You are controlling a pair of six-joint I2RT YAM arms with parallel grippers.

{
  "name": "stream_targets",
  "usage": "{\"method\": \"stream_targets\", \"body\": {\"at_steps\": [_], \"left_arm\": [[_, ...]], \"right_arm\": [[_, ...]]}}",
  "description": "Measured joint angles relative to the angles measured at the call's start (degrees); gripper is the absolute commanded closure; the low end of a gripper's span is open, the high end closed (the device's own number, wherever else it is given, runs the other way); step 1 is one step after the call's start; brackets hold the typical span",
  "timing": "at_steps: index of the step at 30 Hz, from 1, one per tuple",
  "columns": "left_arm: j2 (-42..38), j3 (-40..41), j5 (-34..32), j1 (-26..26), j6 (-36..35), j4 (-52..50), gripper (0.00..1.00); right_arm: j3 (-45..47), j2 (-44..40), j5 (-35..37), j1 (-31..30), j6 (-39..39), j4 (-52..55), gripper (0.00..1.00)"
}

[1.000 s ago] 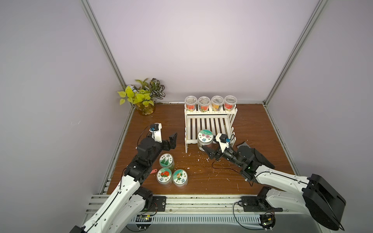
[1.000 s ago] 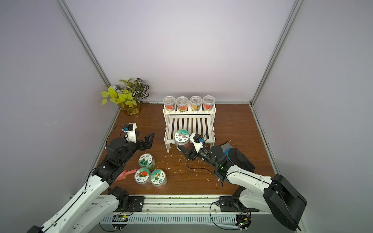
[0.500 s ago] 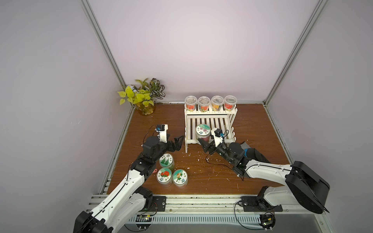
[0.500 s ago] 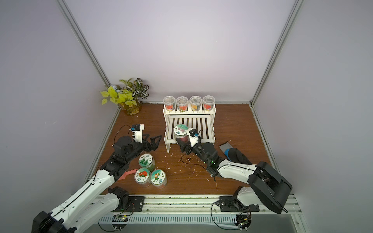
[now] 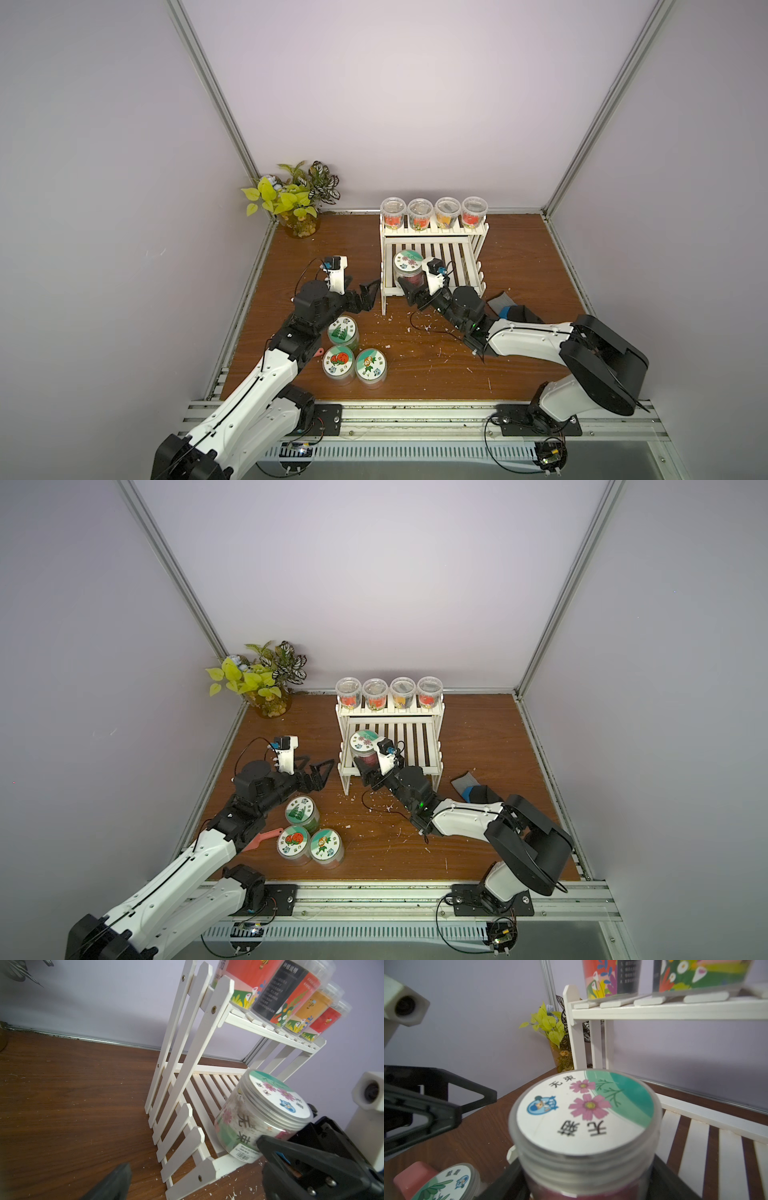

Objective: Place the seed container on the shelf
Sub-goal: Place the seed jar on the shelf.

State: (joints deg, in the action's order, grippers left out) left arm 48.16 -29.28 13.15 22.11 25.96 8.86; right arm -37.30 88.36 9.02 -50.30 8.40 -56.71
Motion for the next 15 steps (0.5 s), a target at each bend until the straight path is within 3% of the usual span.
{"method": "stream_targets", "body": {"at_steps": [8,15], "left_arm": [[0.2,0.0,0.2,0.0,-0.4,0.0,0.00],[1.0,0.0,0.5,0.0,-1.0,-0.1,0.00]], "right_arm": [[-3.4,4.4,1.1,0.0,0.0,0.9,0.17],[-5.3,6.0,2.3,0.0,0.1,1.9,0.07]]}}
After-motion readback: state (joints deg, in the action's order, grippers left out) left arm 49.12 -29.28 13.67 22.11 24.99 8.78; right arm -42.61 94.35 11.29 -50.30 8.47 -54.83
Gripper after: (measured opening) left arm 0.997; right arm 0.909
